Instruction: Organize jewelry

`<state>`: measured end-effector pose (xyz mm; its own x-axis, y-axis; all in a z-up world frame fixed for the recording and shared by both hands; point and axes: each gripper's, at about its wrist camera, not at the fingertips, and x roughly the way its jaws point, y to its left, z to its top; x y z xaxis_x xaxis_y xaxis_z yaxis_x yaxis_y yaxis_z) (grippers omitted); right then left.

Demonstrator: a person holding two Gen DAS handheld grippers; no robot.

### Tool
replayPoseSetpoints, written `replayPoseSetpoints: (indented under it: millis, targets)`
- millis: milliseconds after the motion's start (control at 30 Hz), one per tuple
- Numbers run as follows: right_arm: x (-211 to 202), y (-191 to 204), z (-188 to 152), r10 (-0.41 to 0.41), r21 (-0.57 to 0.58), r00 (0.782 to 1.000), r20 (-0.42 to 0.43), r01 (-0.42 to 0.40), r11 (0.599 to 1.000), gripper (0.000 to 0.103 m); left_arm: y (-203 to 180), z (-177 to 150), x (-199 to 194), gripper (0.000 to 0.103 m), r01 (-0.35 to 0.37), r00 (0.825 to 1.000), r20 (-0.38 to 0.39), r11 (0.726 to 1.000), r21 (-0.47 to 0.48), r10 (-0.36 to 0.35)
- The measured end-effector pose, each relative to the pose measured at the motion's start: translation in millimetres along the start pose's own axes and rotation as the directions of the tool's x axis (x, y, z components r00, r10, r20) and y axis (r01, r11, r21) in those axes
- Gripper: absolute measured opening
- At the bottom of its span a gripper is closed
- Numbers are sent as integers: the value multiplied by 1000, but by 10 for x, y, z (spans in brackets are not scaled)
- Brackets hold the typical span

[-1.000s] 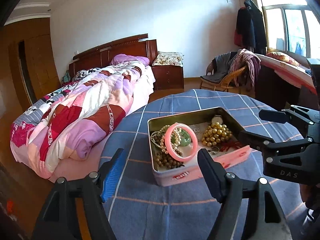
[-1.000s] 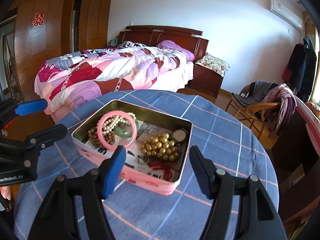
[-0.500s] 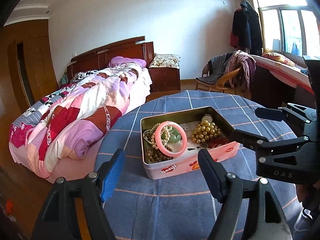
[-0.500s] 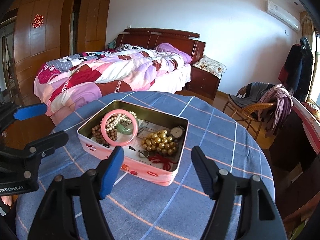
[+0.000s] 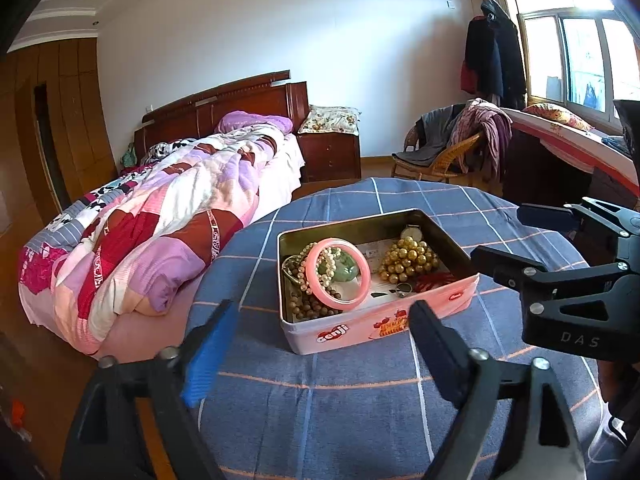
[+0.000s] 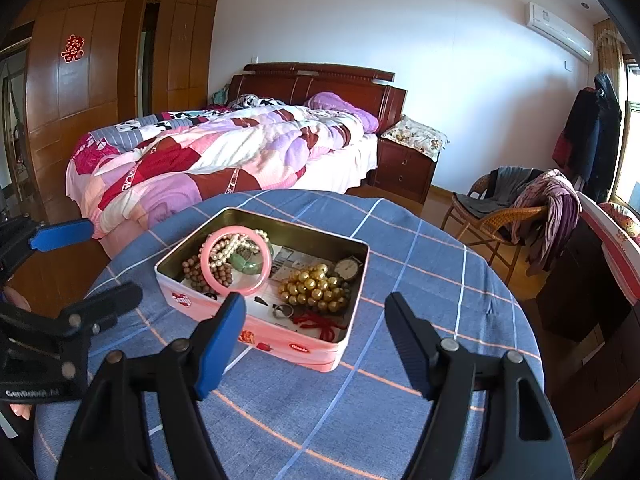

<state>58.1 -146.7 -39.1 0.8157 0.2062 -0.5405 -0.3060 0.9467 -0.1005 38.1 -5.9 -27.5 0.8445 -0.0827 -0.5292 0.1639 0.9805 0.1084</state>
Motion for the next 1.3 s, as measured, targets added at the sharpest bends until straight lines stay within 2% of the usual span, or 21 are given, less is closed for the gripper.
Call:
replayPoseSetpoints:
  millis: [333,500,1300]
  targets:
    - [-2,2,1,0,0,1000,2,0,1000,74,-15,8,14,89,-27,1000,-1,1000,0,27]
    - [-12,-6,10,-4,8,1000,9,4,1000,75,-40,4,14,94,-31,999,8,1000,-2,31]
    - [-13,-17,18,-9,11,1000,8,8,1000,76,39,-31,57,95,-59,998,-2,998,1,59]
